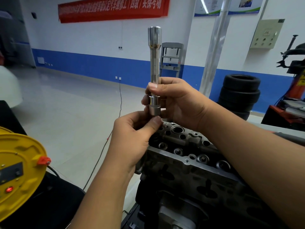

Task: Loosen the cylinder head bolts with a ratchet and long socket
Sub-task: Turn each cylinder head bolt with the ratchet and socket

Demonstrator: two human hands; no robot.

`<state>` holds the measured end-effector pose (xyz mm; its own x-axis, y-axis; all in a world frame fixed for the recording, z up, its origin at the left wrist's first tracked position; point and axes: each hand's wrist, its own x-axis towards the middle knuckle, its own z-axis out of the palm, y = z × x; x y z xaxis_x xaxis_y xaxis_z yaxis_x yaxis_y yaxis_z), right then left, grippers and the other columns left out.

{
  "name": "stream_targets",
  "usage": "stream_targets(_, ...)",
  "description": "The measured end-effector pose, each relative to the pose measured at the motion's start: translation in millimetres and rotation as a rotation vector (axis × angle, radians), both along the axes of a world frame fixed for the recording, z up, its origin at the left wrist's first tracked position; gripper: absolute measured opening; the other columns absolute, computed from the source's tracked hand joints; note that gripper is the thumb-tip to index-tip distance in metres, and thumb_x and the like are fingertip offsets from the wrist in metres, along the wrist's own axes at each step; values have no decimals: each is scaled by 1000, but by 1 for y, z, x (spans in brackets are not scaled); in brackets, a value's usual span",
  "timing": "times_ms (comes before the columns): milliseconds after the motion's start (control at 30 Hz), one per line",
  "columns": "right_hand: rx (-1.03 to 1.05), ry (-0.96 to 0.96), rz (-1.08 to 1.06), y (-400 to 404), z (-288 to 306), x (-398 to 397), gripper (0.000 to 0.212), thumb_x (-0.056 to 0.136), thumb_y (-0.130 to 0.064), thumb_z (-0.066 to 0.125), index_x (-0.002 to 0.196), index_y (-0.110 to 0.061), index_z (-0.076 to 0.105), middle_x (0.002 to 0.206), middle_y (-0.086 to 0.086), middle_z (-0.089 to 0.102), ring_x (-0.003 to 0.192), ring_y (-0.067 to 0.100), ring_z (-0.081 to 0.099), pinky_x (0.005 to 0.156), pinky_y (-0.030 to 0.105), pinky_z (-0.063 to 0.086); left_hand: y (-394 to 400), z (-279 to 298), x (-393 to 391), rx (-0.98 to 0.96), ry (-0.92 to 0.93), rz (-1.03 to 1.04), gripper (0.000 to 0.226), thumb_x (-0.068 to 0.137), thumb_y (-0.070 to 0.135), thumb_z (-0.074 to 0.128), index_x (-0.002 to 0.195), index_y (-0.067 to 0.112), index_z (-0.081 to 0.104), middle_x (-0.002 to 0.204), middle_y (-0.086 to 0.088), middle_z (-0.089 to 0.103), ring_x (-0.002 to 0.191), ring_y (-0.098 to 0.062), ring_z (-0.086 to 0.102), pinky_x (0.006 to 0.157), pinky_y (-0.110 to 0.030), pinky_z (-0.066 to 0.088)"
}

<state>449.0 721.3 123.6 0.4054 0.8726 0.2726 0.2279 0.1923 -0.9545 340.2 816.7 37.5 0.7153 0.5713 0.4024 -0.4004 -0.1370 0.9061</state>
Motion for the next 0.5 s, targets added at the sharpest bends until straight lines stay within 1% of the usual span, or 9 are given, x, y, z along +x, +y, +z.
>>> stream_targets(33,3,5,-2,0,0,0,16,85,-27,71,91,-13,64,86,9,73,74,23,69,73,36,57,0,0,0,1,13,-34,21,98,14,70,86,29,80,89,7,82,86,-7,77,76,-20,57)
stream_targets(100,5,11,-1,0,0,1,16,85,-27,71,90,-13,64,86,9,73,74,24,69,76,38,57,1,0,0,10,42,-35,25,102,12,65,89,28,80,91,7,82,89,-7,77,86,-30,56)
stream_targets(133,3,9,2,0,0,0,16,85,-27,71,90,-13,64,86,9,73,75,24,69,77,39,56,1,0,0,9,43,-8,22,100,12,67,90,28,79,90,8,82,89,-7,77,89,-34,56)
stream_targets(200,-4,3,11,1,0,0,17,85,-27,70,92,-12,64,87,10,74,77,25,69,78,39,56,-1,-1,1,-14,18,52,15,93,11,77,91,25,78,88,8,81,86,-8,77,90,-36,58)
stream_targets(300,-6,-3,10,1,0,-1,18,86,-27,70,94,-12,64,88,10,74,76,25,69,75,37,56,-1,-1,1,-43,-14,78,15,84,13,85,90,24,78,86,6,81,84,-10,78,84,-31,57)
stream_targets(367,-5,-7,1,0,0,0,16,86,-27,70,92,-12,65,87,9,73,75,24,69,73,36,57,0,-1,1,-26,-2,32,11,89,16,80,91,27,78,88,8,81,87,-7,77,79,-22,56)
stream_targets(433,-2,-4,-10,-1,0,1,16,86,-27,71,91,-13,65,87,8,73,74,23,69,72,36,58,1,0,0,-3,28,-31,18,99,16,69,92,29,79,92,10,82,91,-3,77,75,-13,54)
stream_targets(467,-1,0,-13,-1,0,1,16,85,-27,71,90,-14,65,87,8,73,74,23,69,71,36,58,2,0,-1,-1,36,-53,24,102,14,64,92,29,80,93,8,82,92,-4,77,77,-15,54)
stream_targets(500,0,3,-14,-1,0,1,16,85,-27,71,90,-14,65,86,8,73,74,23,69,71,36,59,2,1,-1,-3,40,-61,27,104,12,62,91,28,80,94,7,82,93,-6,77,81,-20,54)
